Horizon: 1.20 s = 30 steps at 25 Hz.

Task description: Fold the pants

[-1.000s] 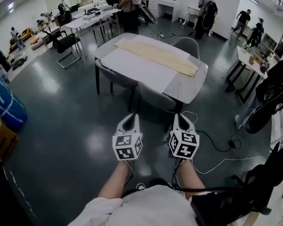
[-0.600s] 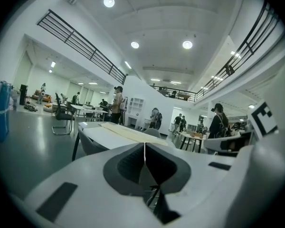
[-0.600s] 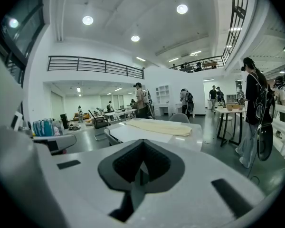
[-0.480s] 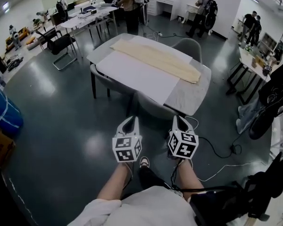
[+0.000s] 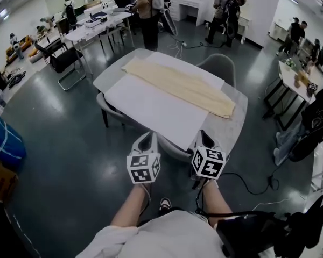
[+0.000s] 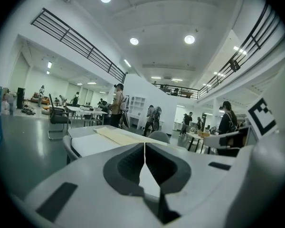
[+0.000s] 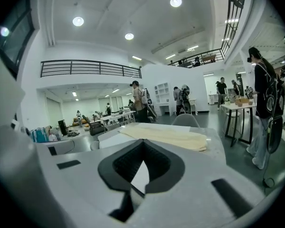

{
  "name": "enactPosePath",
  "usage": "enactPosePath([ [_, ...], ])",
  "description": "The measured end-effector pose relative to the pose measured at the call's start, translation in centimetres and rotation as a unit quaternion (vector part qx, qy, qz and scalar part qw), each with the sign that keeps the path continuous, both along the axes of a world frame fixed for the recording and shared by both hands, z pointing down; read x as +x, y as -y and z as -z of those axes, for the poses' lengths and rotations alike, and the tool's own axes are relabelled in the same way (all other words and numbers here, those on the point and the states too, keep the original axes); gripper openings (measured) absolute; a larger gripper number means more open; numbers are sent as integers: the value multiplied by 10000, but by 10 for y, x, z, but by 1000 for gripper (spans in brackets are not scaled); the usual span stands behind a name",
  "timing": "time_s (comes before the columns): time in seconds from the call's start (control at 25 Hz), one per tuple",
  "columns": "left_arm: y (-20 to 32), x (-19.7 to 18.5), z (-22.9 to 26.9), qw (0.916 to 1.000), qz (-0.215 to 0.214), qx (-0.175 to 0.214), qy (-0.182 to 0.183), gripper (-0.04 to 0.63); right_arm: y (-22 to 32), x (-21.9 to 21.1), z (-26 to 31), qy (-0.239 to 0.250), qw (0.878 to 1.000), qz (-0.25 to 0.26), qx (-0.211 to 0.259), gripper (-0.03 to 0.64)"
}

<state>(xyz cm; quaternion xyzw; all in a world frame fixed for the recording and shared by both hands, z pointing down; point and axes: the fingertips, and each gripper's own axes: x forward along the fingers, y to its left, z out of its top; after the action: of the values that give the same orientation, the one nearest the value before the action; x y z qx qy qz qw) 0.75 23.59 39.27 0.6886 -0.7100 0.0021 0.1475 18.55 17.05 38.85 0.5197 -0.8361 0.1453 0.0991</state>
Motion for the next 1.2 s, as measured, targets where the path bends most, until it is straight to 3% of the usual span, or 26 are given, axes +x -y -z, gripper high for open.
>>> enactPosePath([
  [0.56,122,-57,-10,9996,-12,-218,175,11,125,-47,-26,229,9991,-91,-350,-8],
  [0.8,204,-88,-24,9986,-469,-241,40,10,185,-77,-39,121,9980,-470,-412,-8],
  [1.2,346,-180,-5,9917,-1267,-224,-57,11,288,-155,-15,-140,9905,-1323,-362,-8],
])
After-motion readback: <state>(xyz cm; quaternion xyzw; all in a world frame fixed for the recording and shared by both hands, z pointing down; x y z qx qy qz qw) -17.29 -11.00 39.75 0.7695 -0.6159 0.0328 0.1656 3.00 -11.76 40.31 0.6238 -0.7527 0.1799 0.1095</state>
